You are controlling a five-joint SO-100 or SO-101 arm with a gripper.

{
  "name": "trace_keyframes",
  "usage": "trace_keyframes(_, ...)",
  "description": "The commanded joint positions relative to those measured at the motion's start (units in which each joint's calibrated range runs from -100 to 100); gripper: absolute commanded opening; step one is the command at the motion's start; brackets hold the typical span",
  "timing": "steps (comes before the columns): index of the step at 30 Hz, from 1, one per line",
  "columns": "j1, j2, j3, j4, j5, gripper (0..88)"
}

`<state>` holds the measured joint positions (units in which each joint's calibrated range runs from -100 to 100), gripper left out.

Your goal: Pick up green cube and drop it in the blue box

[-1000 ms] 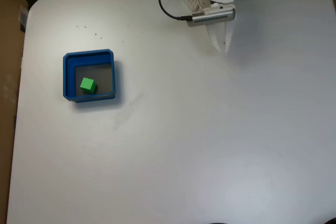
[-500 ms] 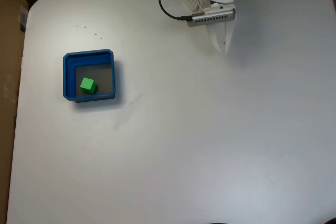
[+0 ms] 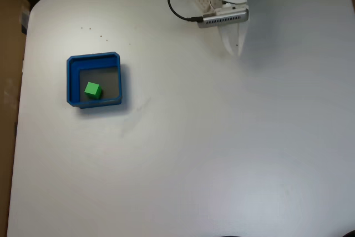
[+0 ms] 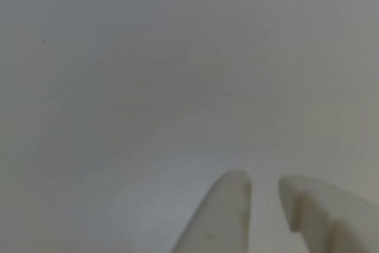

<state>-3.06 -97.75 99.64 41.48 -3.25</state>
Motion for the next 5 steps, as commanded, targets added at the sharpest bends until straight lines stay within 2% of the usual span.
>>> trace_keyframes(1,-0.2,-1.0,0.2,-0.8,-0.1,0.9)
trace_keyframes(5,-0.2,-1.0,0.2,-0.8,-0.1,0.9)
